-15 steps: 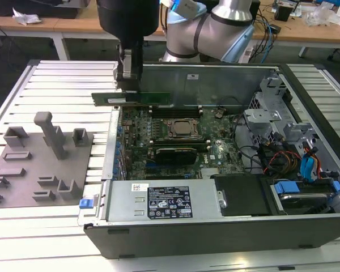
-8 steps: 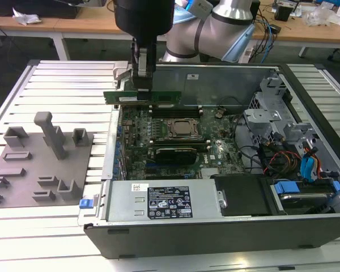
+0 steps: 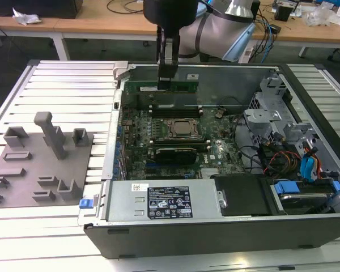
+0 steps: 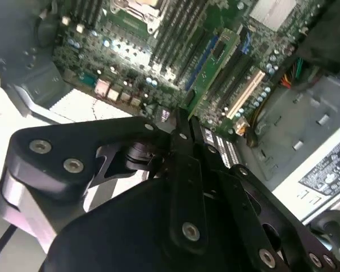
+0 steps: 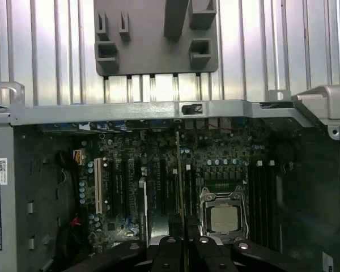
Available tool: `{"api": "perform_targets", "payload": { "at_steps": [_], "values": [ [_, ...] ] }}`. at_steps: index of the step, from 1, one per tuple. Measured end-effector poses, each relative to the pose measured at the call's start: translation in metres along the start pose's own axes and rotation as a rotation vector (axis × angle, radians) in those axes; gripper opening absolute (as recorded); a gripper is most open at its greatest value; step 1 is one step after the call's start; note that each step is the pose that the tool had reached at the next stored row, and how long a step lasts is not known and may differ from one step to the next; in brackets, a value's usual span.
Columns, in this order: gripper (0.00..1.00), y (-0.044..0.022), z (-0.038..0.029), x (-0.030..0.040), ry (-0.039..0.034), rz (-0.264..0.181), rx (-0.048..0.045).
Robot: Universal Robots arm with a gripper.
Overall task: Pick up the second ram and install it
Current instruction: 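Pick up the second ram and move it above second insertion slot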
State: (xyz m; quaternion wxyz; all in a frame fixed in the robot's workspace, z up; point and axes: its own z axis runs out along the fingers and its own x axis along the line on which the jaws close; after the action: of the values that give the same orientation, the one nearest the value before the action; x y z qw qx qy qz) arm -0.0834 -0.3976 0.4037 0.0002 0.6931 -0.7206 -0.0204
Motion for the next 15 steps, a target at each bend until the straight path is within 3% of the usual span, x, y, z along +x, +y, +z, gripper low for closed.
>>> {"api": "perform_targets", "payload": {
  "at_steps": [1, 3, 8, 9, 11, 15],
  "values": [
    [0.14, -0.0031, 0.0010, -0.0097, -0.0001, 0.000, 0.0000],
    [0.14, -0.0081, 0.0017, -0.0153, -0.0001, 0.000, -0.0005],
    [0.14, -0.0317, 0.0061, -0.0195, 0.0002, 0.000, -0.0048],
    [0.14, -0.0422, 0.0099, -0.0202, 0.0004, 0.000, -0.0069],
    [0.14, -0.0555, 0.0203, -0.0207, 0.0023, 0.000, -0.0076],
    [0.14, -0.0635, 0.0306, -0.0207, 0.0026, 0.000, -0.0075]
  ]
}}
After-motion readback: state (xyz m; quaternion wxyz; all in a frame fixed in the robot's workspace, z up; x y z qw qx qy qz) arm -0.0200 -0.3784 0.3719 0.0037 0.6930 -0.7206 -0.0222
